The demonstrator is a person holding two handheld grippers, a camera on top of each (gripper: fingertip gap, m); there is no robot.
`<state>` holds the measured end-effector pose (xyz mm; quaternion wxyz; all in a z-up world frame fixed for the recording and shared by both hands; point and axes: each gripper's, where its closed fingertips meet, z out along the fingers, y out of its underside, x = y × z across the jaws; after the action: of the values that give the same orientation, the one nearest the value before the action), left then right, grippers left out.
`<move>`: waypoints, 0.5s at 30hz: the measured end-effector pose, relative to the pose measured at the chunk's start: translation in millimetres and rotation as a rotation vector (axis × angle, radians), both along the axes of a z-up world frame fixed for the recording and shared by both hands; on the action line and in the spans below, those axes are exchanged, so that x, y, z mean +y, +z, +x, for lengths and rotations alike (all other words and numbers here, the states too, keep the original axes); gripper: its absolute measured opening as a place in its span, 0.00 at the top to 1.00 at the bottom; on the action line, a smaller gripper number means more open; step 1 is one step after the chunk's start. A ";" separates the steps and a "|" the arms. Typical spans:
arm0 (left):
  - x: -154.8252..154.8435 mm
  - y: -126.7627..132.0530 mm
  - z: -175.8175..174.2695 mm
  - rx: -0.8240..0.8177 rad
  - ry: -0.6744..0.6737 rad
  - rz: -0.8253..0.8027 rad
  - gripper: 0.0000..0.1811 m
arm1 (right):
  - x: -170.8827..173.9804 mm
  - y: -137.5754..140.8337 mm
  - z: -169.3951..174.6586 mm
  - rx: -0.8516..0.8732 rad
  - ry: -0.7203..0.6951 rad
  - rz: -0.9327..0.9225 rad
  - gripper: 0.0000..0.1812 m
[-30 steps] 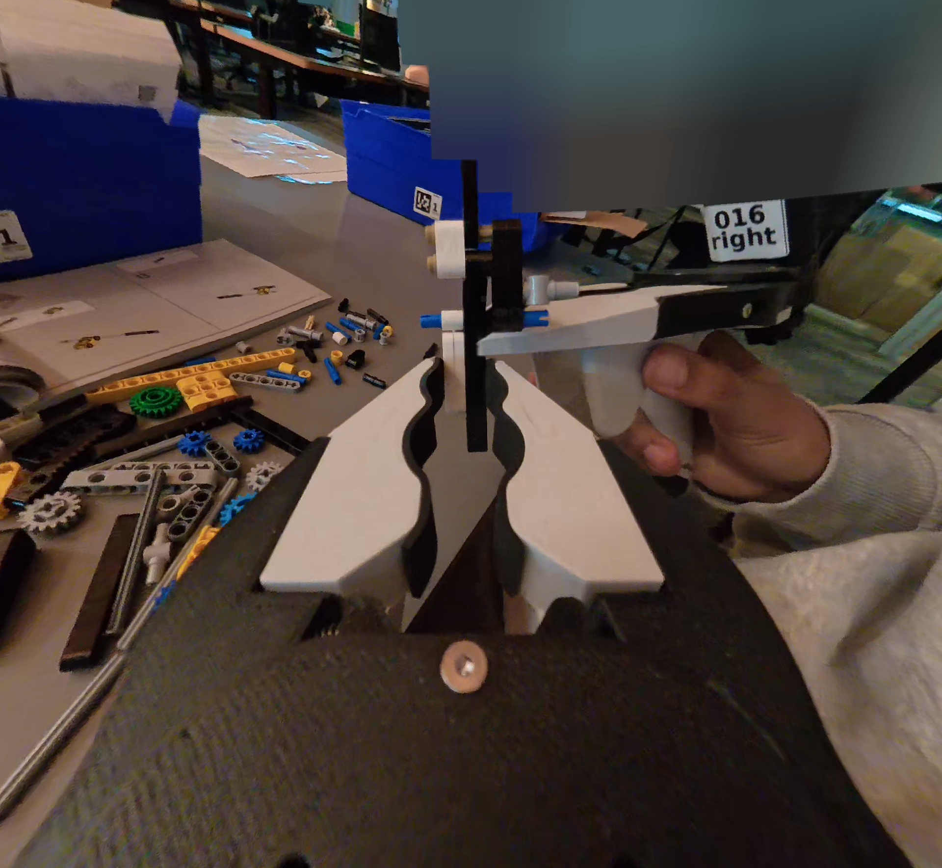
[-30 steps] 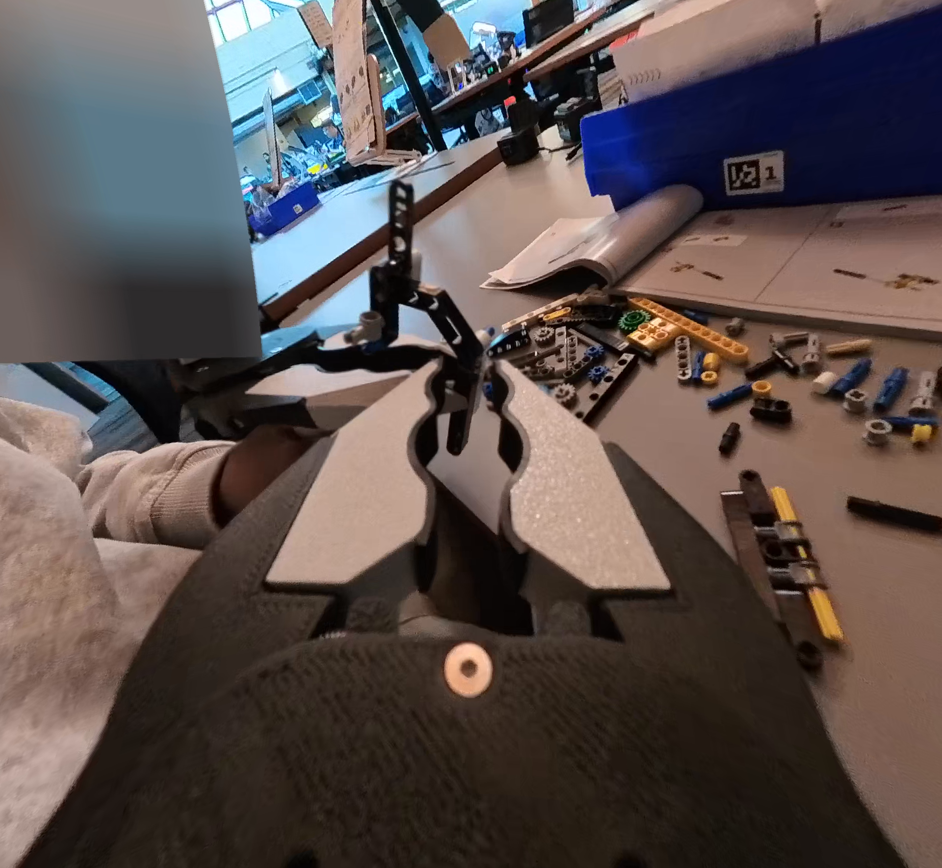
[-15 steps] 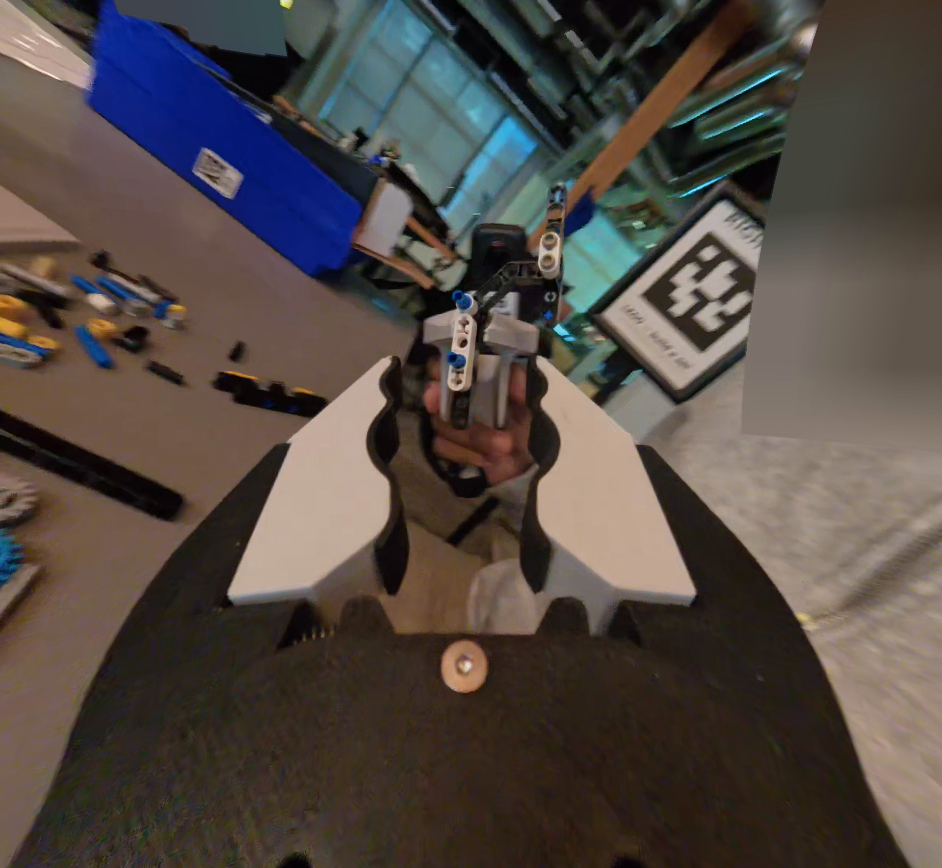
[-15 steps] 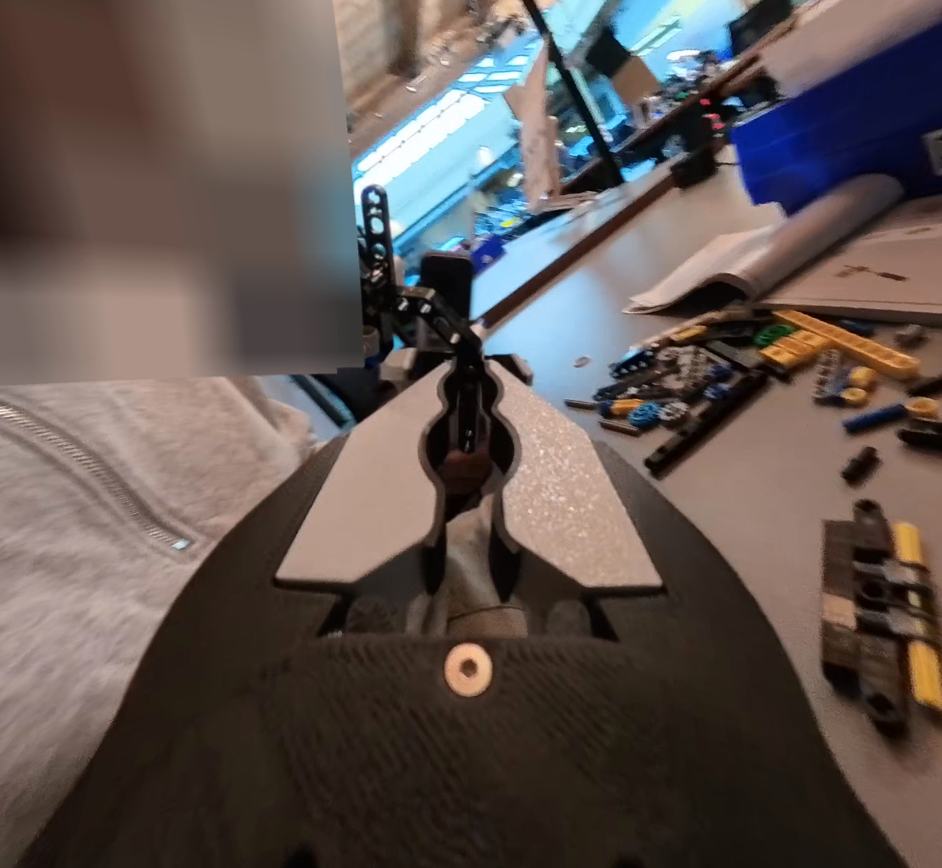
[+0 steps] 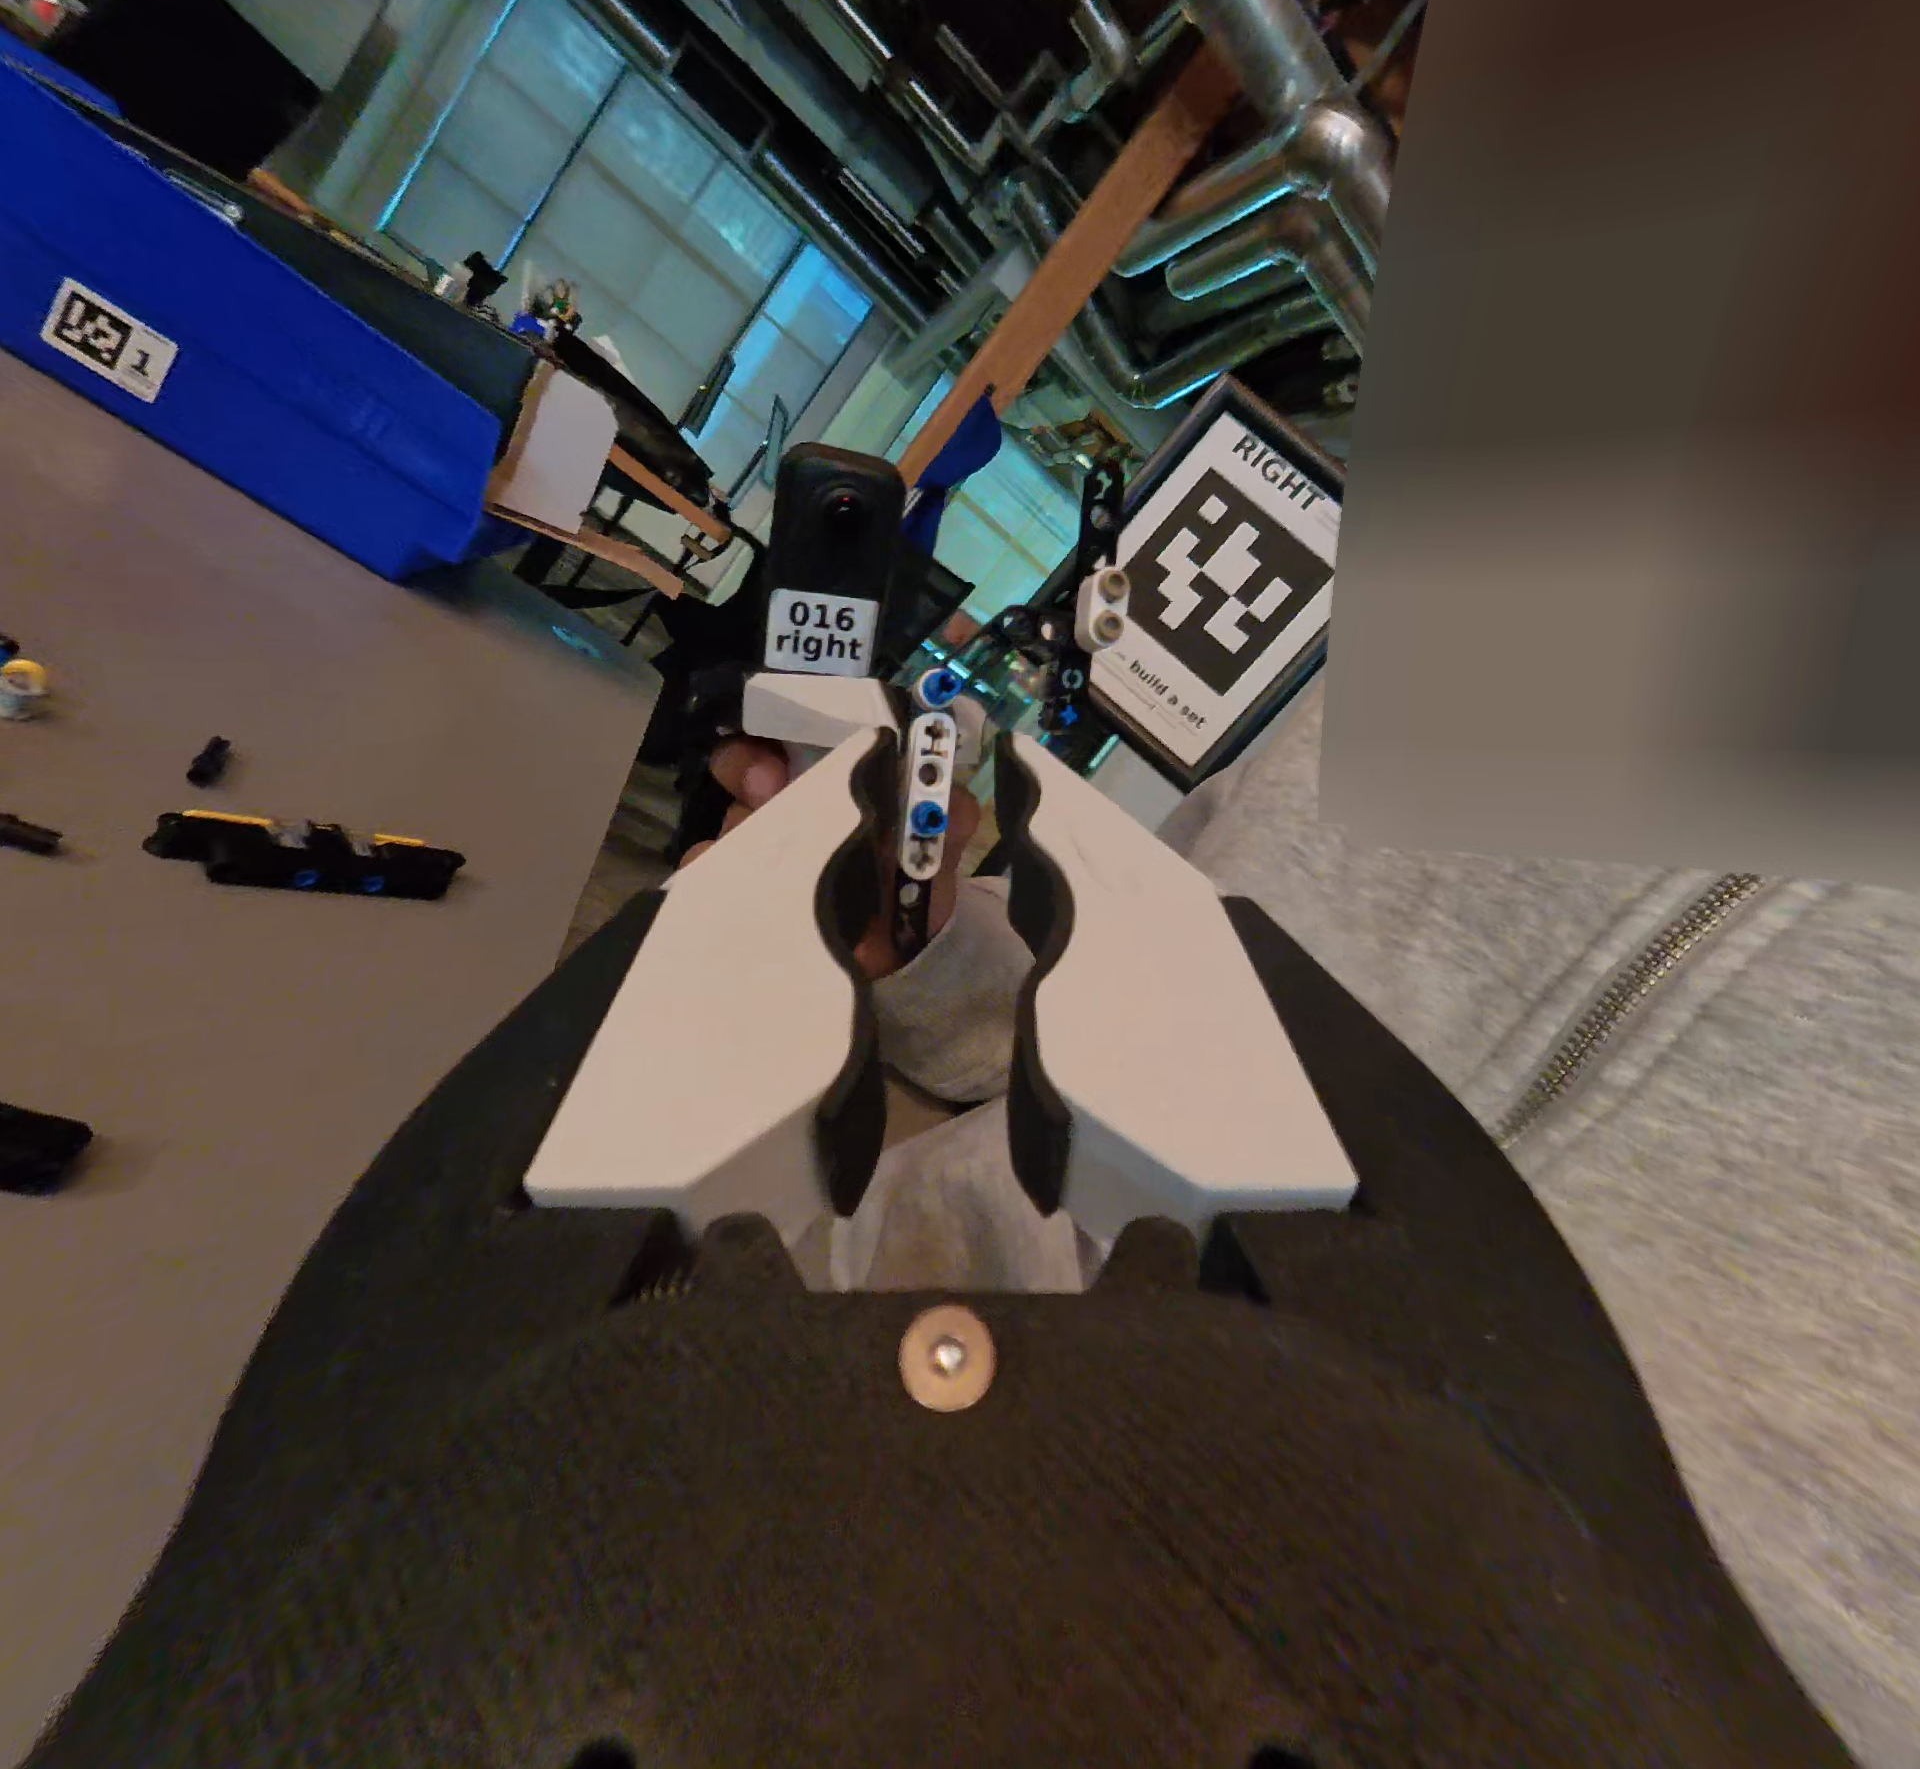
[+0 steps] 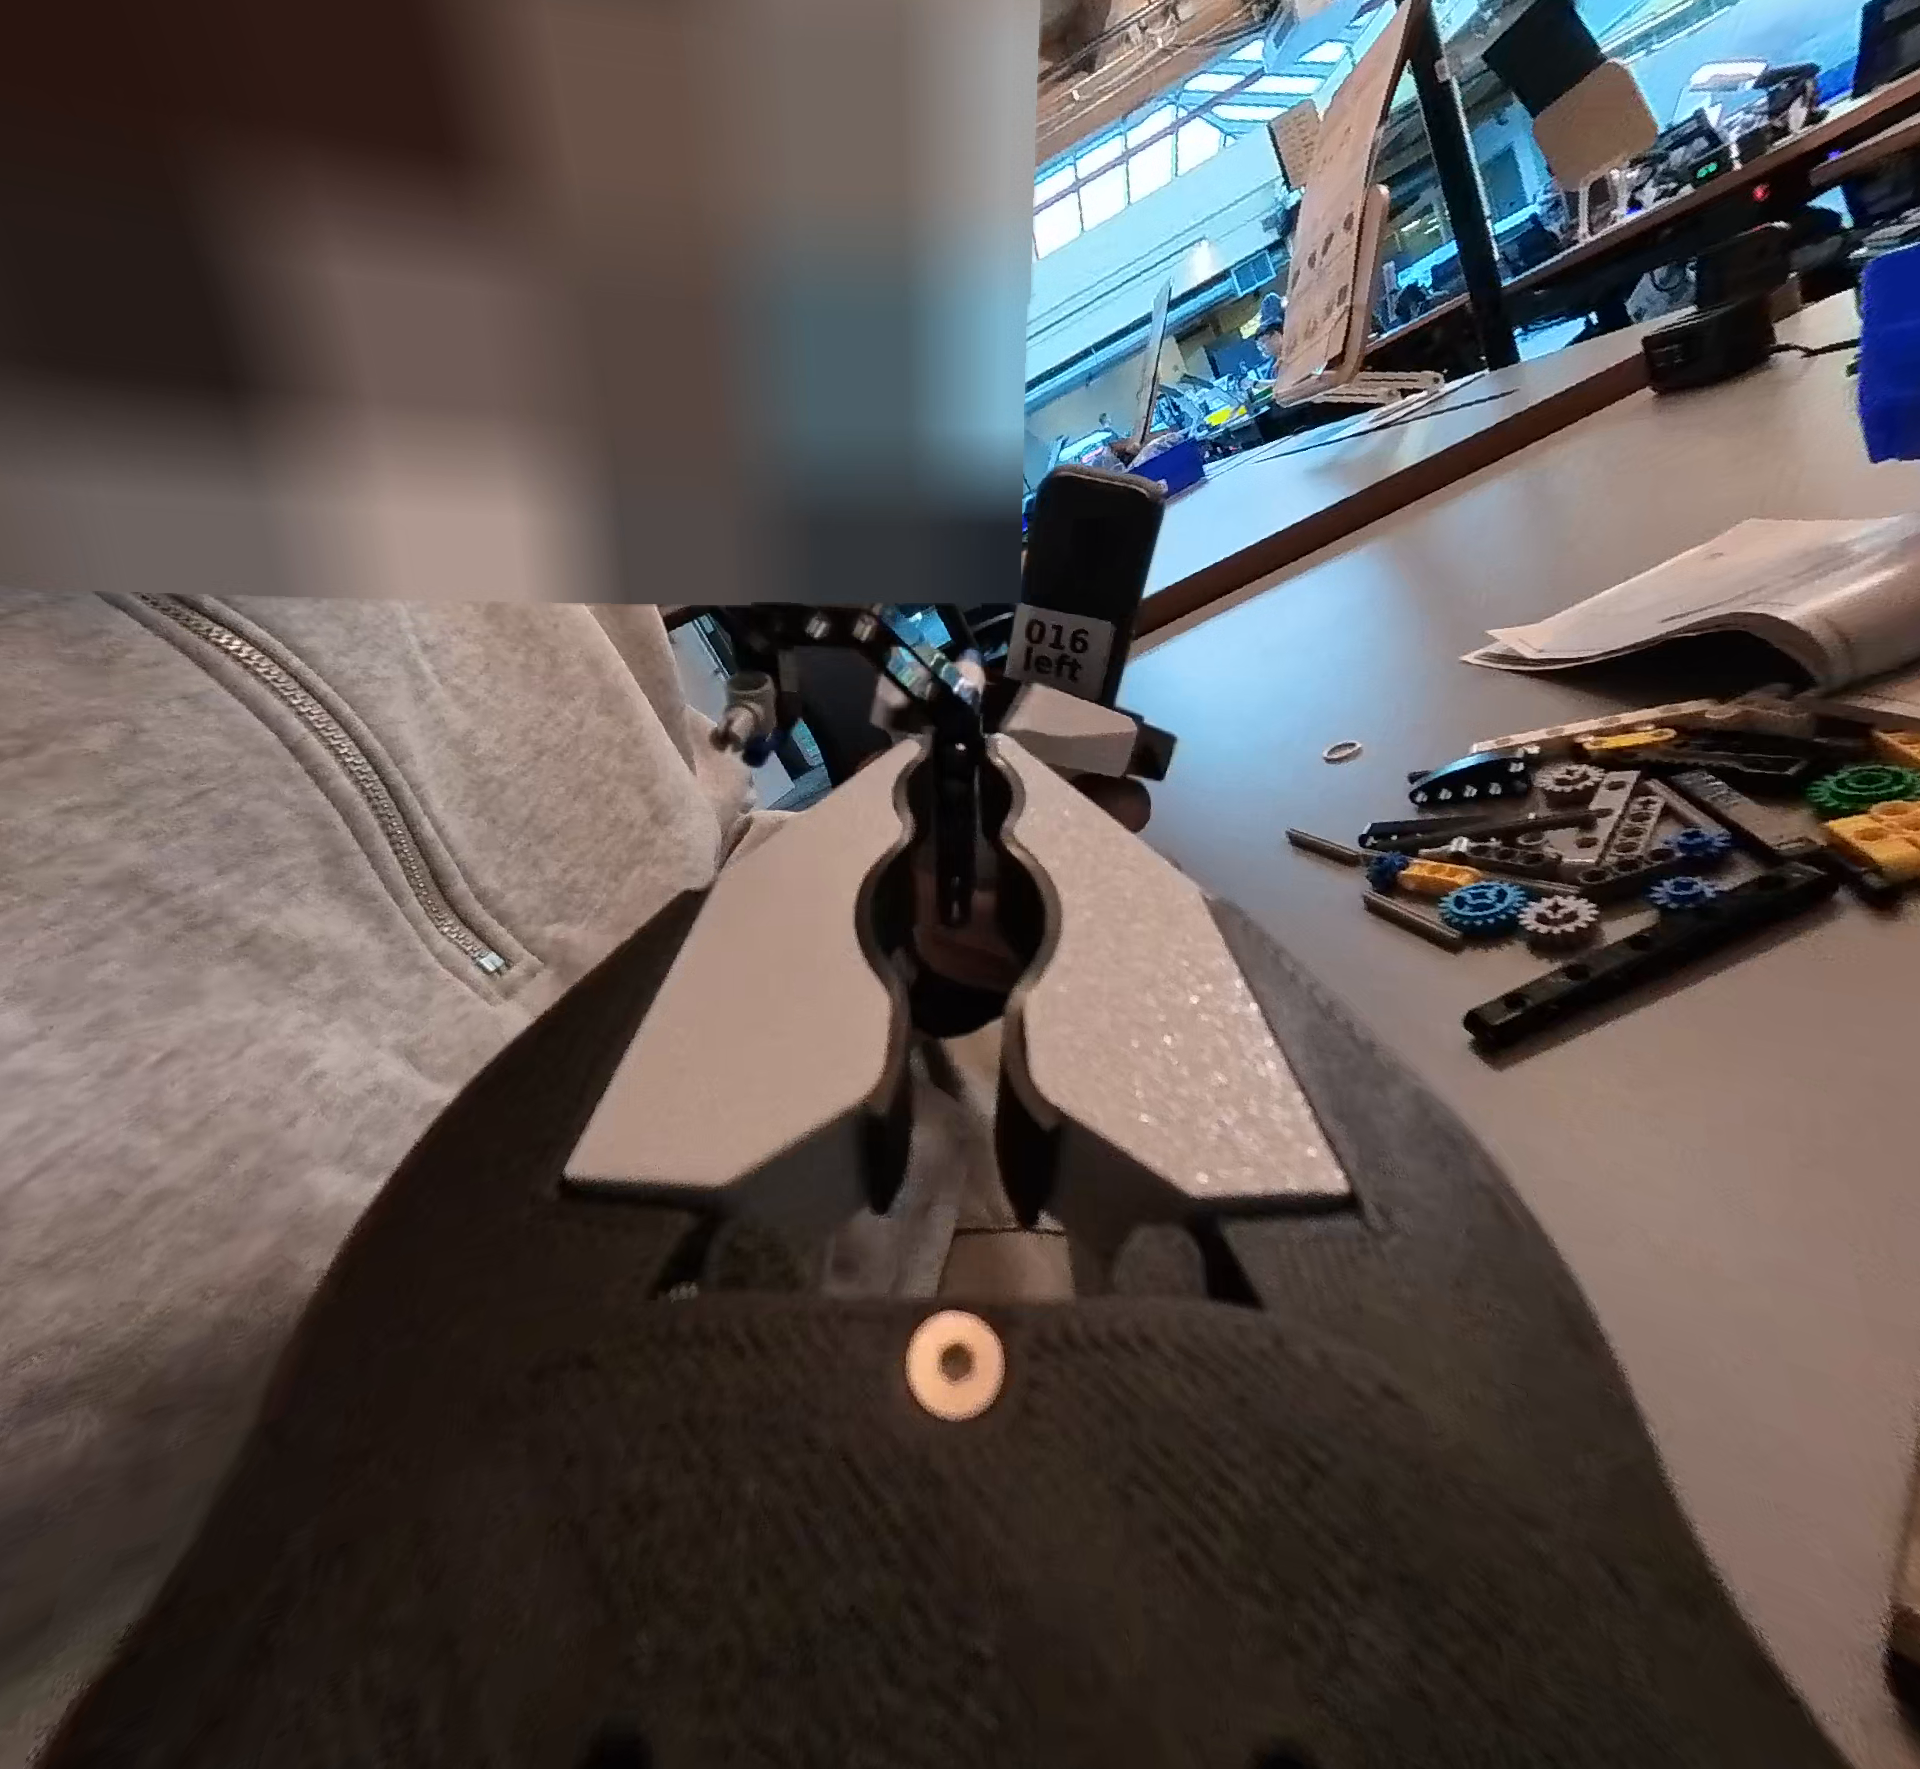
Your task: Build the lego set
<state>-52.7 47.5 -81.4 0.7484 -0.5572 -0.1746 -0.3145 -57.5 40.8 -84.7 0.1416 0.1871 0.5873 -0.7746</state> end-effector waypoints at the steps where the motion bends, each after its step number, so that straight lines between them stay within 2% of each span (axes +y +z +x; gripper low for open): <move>1: 0.5 -0.9 0.0 0.012 0.007 -0.008 0.93 | 0.3 0.2 0.6 0.001 0.003 0.000 0.98; 15: 0.7 -0.1 0.8 0.045 0.024 -0.009 0.97 | -0.9 -0.4 3.2 -0.001 0.014 0.013 0.98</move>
<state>-51.9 48.2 -81.5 0.7532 -0.5655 -0.1659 -0.2921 -54.3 39.9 -85.1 0.1462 0.1844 0.5936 -0.7696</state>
